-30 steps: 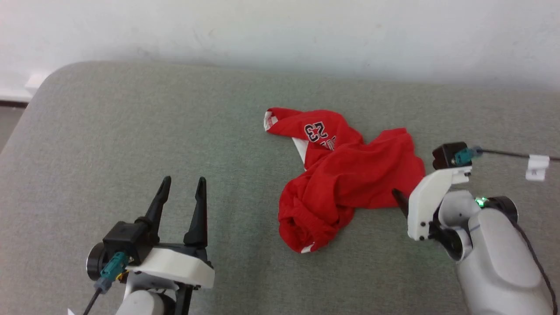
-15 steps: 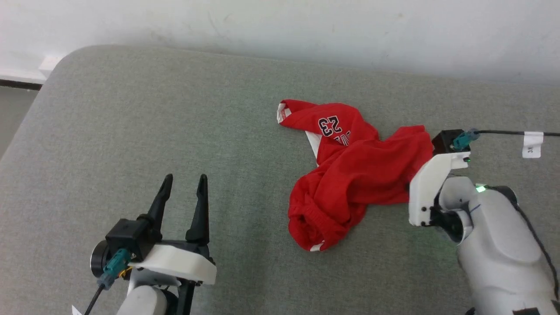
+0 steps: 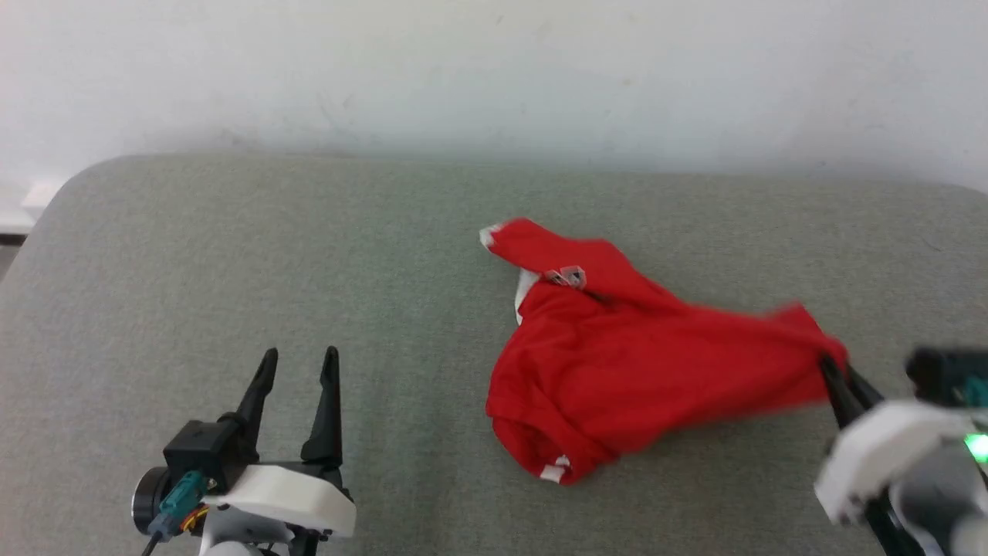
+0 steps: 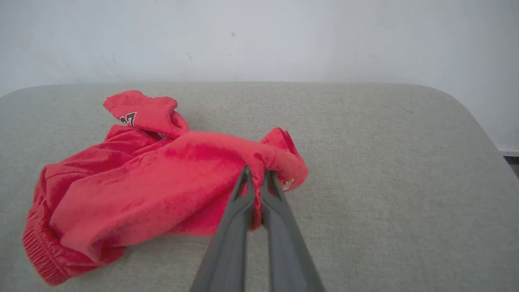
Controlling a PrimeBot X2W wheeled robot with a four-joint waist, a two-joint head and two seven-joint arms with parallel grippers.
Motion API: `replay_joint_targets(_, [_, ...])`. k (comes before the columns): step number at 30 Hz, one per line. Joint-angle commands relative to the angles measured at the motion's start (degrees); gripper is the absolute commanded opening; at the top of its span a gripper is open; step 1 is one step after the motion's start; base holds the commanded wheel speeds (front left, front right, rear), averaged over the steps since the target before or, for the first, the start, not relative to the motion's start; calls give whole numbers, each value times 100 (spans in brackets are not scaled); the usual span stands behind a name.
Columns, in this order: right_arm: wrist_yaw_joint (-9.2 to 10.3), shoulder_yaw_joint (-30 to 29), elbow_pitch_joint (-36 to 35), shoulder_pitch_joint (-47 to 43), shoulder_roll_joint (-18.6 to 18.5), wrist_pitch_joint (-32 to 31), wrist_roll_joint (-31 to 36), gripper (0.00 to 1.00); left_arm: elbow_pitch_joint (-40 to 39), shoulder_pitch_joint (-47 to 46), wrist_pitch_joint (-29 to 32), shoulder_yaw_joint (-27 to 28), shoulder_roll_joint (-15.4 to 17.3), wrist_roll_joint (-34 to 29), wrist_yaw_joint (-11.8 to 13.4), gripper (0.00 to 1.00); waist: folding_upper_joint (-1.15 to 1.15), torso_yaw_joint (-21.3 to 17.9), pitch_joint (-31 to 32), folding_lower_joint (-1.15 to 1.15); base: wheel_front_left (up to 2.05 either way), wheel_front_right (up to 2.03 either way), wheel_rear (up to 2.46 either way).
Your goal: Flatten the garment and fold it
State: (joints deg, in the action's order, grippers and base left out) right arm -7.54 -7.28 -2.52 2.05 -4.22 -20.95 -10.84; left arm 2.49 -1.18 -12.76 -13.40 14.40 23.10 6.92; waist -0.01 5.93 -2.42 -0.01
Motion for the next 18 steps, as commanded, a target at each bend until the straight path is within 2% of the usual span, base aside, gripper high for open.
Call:
replay_joint_targets(1, [5,-104,-243,-282,40,-114,33,0,-44,68,13,24,30,22,47,100,1,-203,142,1,0,0,0])
replay_joint_targets(5, [5,-547,-1145,-1533,126,-740,-67,0,-121,151,77,44,85,43,83,100,1,-311,117,1,0,0,0])
replay_joint_targets(10, [5,-698,-1147,-2534,132,-1327,-580,0,-138,188,104,57,124,67,104,100,1,-384,62,1,0,0,0])
replay_joint_targets(11, [5,-671,-1145,-2600,133,-1317,-599,38,-133,188,103,54,127,72,103,100,1,-385,51,1,0,0,0])
replay_joint_targets(12, [5,-666,-1154,-2609,133,-1237,-611,100,-126,183,103,51,129,77,101,100,1,-384,39,1,0,0,0])
replay_joint_targets(18, [5,-814,-1350,-1883,134,-209,-654,100,-120,129,99,26,119,95,107,100,1,-310,3,1,0,0,0])
